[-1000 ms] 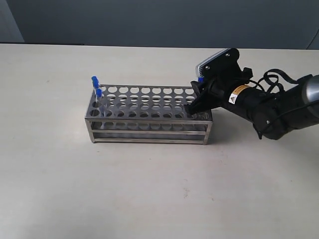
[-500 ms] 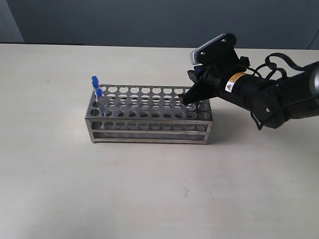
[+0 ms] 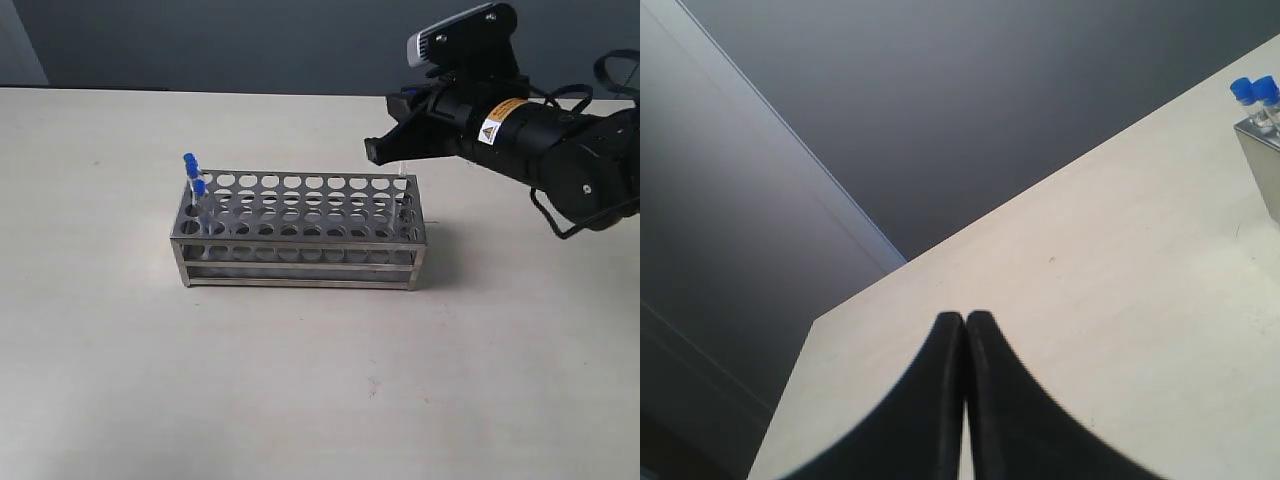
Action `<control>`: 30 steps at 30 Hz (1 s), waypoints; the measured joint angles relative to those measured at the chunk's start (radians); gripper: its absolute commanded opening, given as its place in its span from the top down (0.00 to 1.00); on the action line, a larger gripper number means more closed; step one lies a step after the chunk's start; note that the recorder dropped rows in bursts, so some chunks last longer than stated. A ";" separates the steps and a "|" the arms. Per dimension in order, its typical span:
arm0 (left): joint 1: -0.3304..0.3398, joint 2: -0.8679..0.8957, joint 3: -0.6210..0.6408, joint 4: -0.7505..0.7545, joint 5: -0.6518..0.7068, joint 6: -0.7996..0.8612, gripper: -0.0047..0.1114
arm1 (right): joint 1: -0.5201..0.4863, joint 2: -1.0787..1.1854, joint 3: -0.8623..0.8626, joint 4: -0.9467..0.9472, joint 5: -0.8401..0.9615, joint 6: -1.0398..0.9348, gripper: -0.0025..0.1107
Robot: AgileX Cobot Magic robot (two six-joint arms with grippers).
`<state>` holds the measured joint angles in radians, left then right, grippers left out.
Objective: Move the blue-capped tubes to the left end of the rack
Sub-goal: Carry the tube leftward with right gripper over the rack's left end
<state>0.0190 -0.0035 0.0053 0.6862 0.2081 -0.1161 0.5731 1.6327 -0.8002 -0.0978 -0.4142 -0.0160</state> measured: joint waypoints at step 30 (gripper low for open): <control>0.000 0.000 0.000 0.000 0.000 0.000 0.95 | 0.290 0.229 -0.280 -0.434 -0.164 0.485 0.98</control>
<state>0.0190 -0.0035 0.0053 0.6862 0.2081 -0.1161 0.8631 1.8618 -1.0798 -0.5317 -0.5786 0.4686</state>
